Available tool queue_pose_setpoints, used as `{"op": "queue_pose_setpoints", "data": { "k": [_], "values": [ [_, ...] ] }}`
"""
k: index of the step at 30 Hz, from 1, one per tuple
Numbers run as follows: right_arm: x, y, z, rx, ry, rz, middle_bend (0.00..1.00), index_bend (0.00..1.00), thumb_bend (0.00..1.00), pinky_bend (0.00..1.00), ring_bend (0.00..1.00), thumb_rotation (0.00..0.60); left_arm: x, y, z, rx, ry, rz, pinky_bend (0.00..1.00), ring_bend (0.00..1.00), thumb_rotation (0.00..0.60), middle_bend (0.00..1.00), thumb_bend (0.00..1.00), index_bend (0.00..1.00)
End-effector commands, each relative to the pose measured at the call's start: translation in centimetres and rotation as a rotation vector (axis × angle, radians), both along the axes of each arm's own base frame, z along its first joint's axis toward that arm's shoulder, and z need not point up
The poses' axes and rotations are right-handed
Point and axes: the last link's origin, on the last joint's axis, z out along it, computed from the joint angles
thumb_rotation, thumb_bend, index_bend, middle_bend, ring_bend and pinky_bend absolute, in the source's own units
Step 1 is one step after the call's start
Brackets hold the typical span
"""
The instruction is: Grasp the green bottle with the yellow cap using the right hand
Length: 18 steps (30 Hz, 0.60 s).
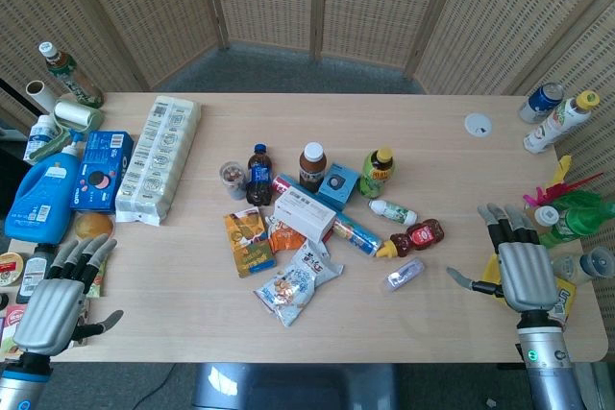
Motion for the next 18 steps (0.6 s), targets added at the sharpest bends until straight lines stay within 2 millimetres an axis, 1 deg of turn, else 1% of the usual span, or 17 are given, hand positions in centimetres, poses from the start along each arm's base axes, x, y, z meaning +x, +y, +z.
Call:
{"op": "queue_pose_setpoints", "data": {
  "k": [1,11,15,18],
  "values": [
    [0.0,0.0,-0.2,0.007,-0.006,0.0,0.11,0.0,0.03,0.02,0.0,0.268,0.0,0.0,-0.2,-0.008,0.001,0.001,0.0,0.0,0.6,0.03,0.22,0.08],
    [0.6,0.0,-0.7,0.028,-0.077,0.034,0.11,0.0,0.03,0.02,0.0,0.267,0.0,-0.3,0.1,-0.008,0.004,-0.003,0.0,0.0,0.6,0.03,0.22,0.07],
    [0.8,-0.5,-1.2,0.037,-0.101,0.041,0.11,0.0,0.03,0.02,0.0,0.265,-0.1,-0.2,0.0,-0.009,-0.002,-0.001,0.0,0.0,0.6,0.03,0.22,0.07],
    [1.1,-1.2,-1.7,0.047,-0.138,0.046,0.11,0.0,0.03,0.02,0.0,0.266,-0.2,-0.1,0.0,-0.013,-0.003,0.0,0.0,0.0,0.6,0.03,0.22,0.07]
  ]
}}
